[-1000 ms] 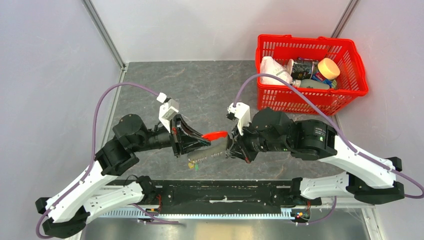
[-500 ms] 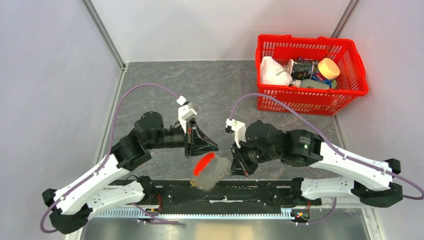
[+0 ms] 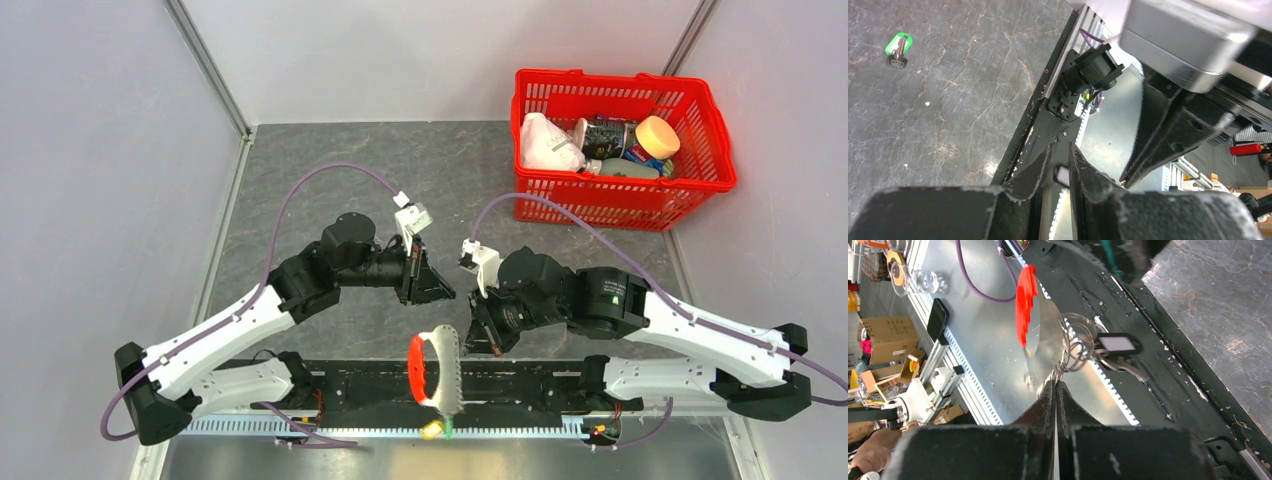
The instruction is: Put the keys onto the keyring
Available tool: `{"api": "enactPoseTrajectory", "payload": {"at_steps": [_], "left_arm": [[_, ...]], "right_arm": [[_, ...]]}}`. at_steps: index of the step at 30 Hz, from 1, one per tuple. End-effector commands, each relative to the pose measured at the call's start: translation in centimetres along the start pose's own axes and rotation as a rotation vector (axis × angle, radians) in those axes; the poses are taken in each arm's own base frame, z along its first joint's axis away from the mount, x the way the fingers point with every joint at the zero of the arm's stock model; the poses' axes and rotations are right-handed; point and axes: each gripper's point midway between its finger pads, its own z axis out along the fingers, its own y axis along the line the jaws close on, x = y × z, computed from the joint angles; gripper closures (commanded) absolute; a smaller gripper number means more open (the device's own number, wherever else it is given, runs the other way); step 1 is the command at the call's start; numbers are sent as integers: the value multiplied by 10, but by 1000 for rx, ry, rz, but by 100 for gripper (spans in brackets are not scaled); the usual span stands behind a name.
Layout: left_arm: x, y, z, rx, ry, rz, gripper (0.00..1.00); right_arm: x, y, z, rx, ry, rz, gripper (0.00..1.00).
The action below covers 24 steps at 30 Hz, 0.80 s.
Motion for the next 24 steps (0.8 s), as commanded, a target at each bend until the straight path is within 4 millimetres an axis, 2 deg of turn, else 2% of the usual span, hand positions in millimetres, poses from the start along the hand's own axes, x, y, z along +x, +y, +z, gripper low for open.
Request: {"api": "enactPoseTrajectory", "payload": {"at_steps": [1, 5, 10, 15, 18, 24], "left_arm": [[-18, -18, -16, 23, -78, 31, 76], [-18, -20, -22, 18, -78, 35, 76], [-14, -28, -33, 39, -74, 42, 75], [2, -30, -39, 55, -44, 26, 75], [12, -25, -45, 33, -31, 17, 75], [23, -23, -53, 36, -58, 10, 74]], "right_arm": [[-21, 8, -2, -13, -71, -3, 100], [-28, 5, 3, 16, -64, -37, 100], [-34, -19, 13, 151, 2, -71, 100], [-37, -27, 32, 125, 115, 32, 100], [-43, -34, 35, 110, 169, 114, 100], [-53, -32, 40, 35, 223, 236, 100]]}}
